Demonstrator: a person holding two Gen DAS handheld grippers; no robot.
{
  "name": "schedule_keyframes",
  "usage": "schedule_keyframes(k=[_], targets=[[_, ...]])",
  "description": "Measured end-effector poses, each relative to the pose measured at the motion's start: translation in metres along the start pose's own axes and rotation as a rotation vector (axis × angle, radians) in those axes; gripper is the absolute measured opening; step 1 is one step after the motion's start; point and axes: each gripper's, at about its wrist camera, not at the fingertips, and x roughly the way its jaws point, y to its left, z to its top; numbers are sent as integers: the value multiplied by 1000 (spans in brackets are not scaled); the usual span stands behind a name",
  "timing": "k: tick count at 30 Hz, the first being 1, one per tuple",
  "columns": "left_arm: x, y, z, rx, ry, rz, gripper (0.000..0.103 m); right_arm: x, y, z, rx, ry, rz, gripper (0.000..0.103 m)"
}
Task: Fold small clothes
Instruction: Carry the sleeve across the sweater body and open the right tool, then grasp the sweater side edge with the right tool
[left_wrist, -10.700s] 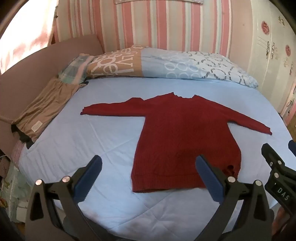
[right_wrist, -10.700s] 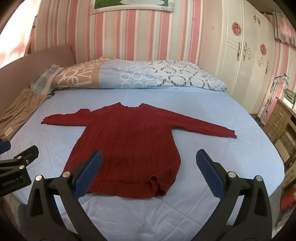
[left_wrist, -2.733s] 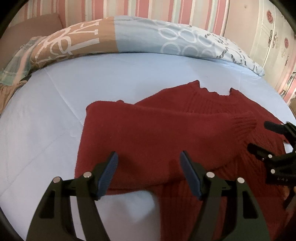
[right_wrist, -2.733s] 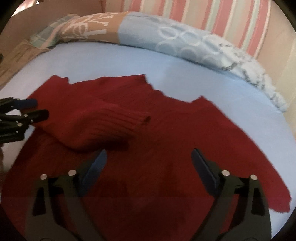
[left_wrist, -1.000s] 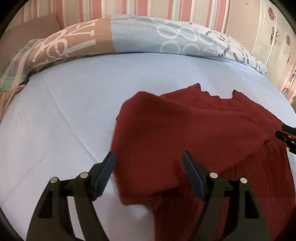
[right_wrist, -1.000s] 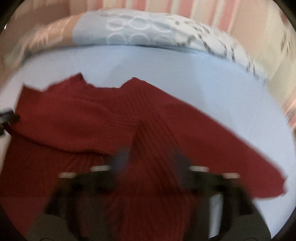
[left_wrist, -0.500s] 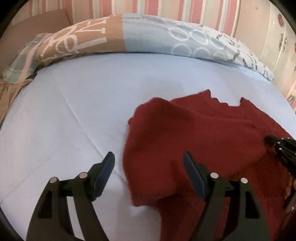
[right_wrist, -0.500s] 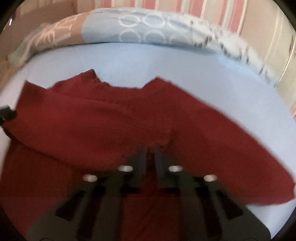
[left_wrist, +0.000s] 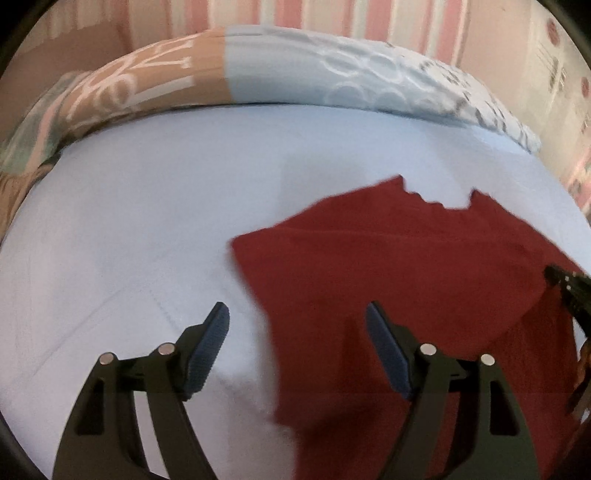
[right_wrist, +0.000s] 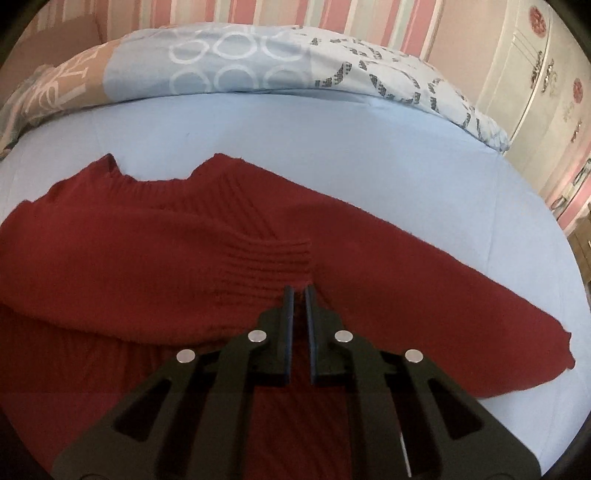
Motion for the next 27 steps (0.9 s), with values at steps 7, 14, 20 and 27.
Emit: schedule_keyframes(k=[7,14,20,27], targets=[[25,13,-8,-30,53,29,79,0,-4,-5,-9,16,-3,9],[-9,-5,0,-21,-17,7,77,-25,-1,-3,14,-62,87,29],[2,-48,2,37,-3,-31,78,2,14,-8,-28,39,106,29],[16,-58,-1,42,-7,-12,78,1,17,-12,-55,12,88,31]])
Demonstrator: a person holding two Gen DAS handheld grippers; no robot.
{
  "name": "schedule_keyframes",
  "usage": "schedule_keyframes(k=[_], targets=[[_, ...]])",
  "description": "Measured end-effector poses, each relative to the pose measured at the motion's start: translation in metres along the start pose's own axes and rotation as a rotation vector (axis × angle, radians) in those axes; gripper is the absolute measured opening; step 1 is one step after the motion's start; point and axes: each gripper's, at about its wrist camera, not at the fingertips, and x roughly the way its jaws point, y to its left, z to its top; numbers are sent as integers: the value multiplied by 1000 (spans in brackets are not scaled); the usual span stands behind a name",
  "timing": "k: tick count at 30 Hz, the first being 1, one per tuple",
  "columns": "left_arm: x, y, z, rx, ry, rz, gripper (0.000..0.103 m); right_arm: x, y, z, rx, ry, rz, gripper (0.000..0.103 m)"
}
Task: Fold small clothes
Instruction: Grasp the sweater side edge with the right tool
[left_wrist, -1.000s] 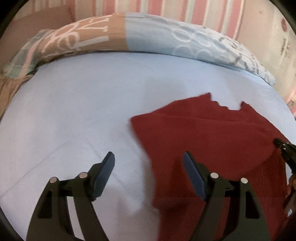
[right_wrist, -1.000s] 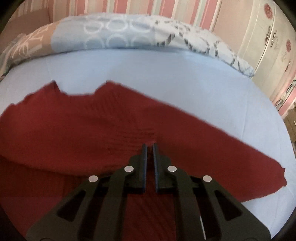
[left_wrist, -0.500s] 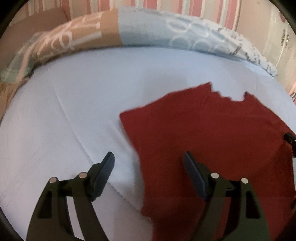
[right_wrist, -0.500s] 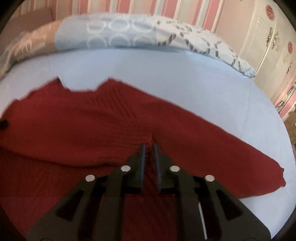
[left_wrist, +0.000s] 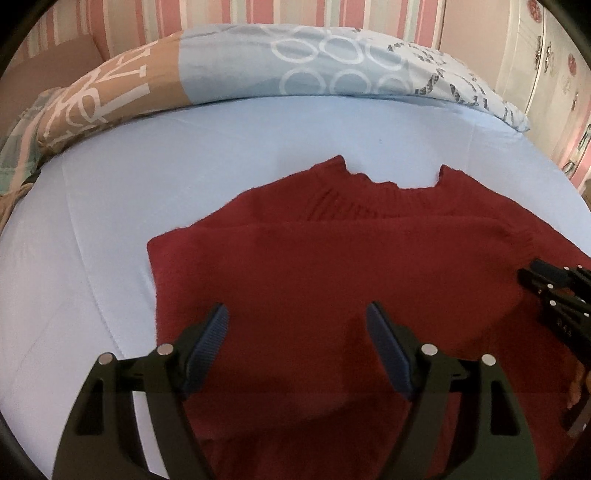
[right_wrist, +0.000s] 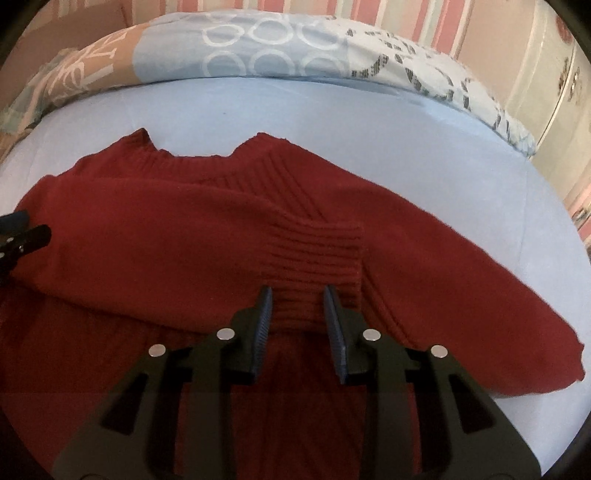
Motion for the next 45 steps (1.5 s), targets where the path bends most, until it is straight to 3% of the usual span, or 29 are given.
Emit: schedule_keyframes(k=[2,4,6,7,10,15,23,28,33,36,38,42,45], targets=[[0,0,1,-9,-8,-1,79,-6,-3,-1,13,-19,10,32],[-2,-2,1,-24,-23,-2,83,-22,-12,-1,42,-73,22,47],[-6,-3,0,-37,-43,-4,88,-38,-25,-3,79,-133,27,74],[-8,-4,0,-41,-57,-2,89,-44,-35,-4,102,-147,22,75],[-12,-5,-2,-59,-95,27,93,-48,-64,-10,138,-127,-28,75],[-11,-15,0,-60,-95,23,93,-51,-127,-33,218,-97,-123,74],[-3,-21,1,-66,-74,38,93,-59,-269,-94,417,-4,-349,73],[-3,-29,2,-50,-72,54,93,-59,-323,-124,496,50,-436,70],[-2,-34,3,-42,-68,64,93,-53,-349,-140,550,84,-483,70],[-1,-34,4,-45,-66,66,93,-44,-360,-144,608,105,-433,70],[-1,-34,4,-46,-65,67,93,-38,-360,-140,612,112,-413,63],[0,-31,5,-61,-64,64,93,-32,-353,-127,578,104,-395,21],[-1,-30,6,-62,-69,61,93,-34,-348,-118,560,84,-414,15]])
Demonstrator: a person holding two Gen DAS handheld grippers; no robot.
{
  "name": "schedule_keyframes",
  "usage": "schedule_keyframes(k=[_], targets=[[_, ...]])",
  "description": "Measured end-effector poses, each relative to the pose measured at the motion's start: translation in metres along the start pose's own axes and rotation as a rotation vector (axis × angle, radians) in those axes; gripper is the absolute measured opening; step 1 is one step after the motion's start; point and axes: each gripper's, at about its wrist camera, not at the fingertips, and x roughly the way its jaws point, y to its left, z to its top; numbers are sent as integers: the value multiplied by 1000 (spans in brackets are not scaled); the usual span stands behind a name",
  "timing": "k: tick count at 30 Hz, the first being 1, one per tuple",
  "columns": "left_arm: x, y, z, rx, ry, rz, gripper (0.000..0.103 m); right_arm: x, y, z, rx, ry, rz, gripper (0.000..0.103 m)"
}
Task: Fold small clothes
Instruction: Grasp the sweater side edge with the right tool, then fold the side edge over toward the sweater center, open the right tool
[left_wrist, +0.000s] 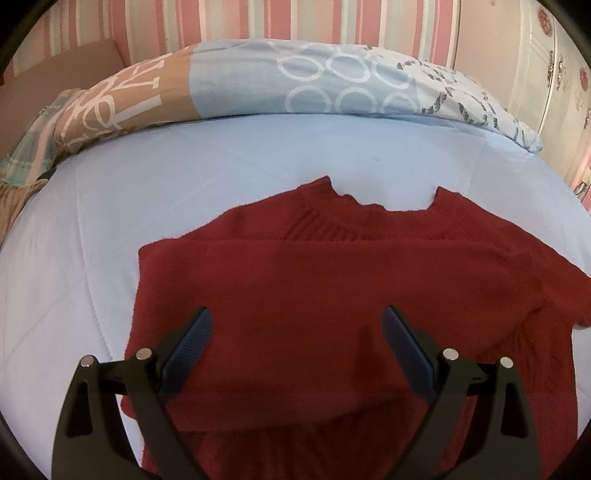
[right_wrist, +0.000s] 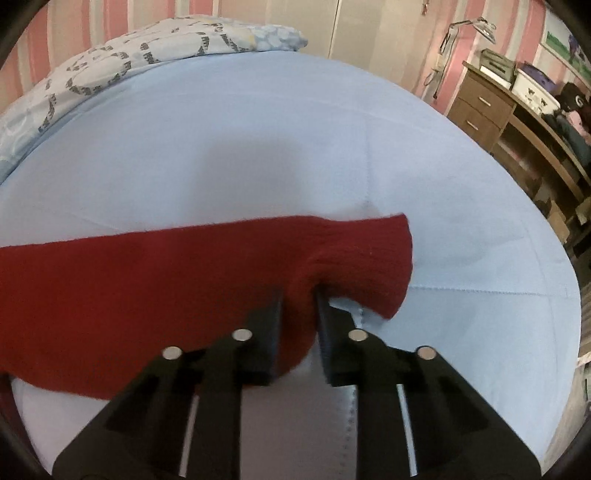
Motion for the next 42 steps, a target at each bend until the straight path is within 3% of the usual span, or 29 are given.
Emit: schedule_keyframes(k=[4,7,13,17,23,26,31,32,33,36,42], targets=[[-4,1,1,2,-15,11,93,-31,20,8,-32,-99,6,14],[-4,4,1,-11,-11,11,93,-69,54,12,-96,-178,60,14],[-6,11,1,-20,0,18,93,-143,161,5,-280,-283,270,14],[-8,18,0,-20,10,34,93,-172,242,-14,-394,-262,447,13],[-12,35,-2,-25,28,47,93,-189,357,-74,-615,-200,569,13],[-14,40,-4,-15,26,63,93,-177,383,-97,-650,-127,595,13],[-12,44,-9,-5,37,47,93,-165,389,-115,-668,-92,597,21],[-13,44,-10,0,33,47,93,-167,384,-112,-654,-94,615,27],[-13,43,-10,1,32,44,93,-169,380,-111,-647,-97,626,40],[-14,40,-9,-16,35,15,93,-182,357,-104,-629,-136,645,58],[-22,14,-9,-10,27,-57,93,-174,309,-80,-519,-155,558,62]])
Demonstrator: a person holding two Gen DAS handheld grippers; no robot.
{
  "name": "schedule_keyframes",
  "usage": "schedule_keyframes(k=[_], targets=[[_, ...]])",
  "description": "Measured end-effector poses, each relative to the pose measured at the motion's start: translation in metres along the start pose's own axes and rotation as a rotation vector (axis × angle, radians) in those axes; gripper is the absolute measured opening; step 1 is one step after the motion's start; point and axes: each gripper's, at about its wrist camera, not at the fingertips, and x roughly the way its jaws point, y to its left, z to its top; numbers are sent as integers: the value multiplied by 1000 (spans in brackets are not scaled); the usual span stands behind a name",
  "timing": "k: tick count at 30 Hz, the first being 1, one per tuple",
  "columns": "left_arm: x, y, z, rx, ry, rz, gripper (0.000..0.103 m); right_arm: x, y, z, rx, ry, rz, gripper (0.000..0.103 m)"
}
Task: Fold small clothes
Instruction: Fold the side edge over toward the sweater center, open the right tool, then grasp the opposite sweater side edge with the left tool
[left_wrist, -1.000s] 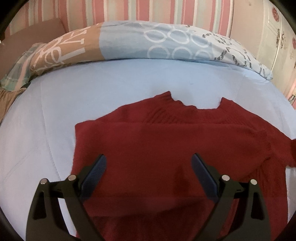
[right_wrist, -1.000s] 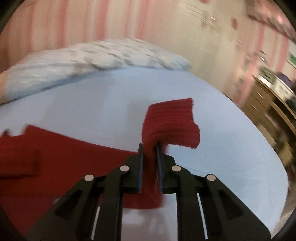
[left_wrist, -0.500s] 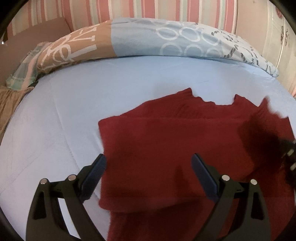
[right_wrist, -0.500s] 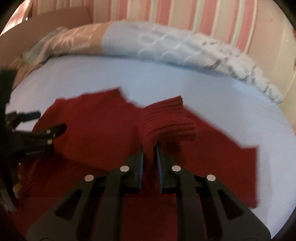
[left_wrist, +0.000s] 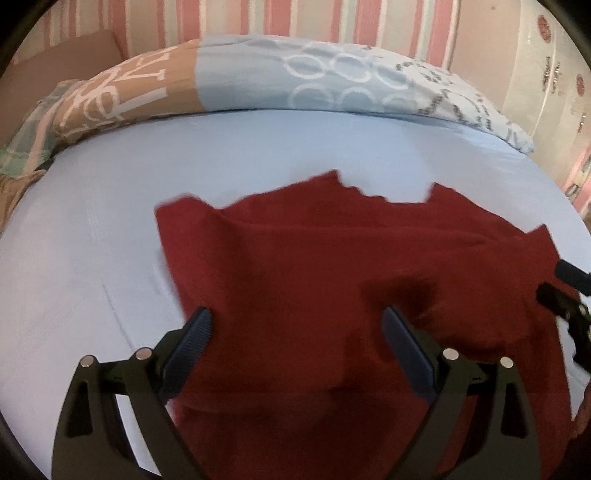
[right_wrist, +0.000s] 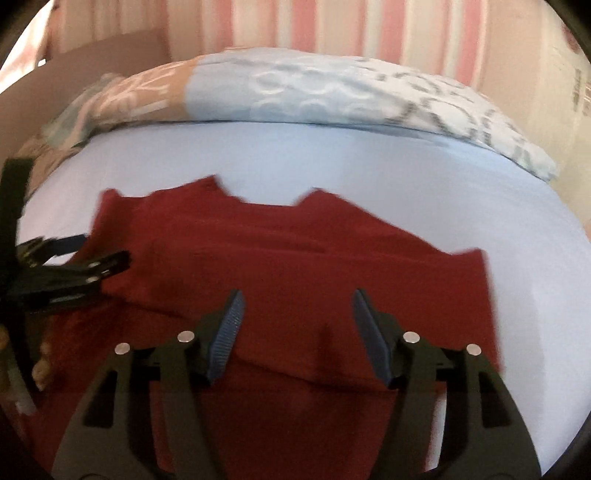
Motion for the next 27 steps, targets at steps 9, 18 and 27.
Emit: schedule_keyframes(k=[9,18,27], targets=[[-33,-46,-4,72,-113,5,94,-2,-30,-18,60,21,-26,62],[-7,-75,-3,84,-12,-113,93,-1,-34,-19,64,20,-28,62],[16,-65,-5,62,63,-126,6,5,-42,-23,92,31,-29,62]])
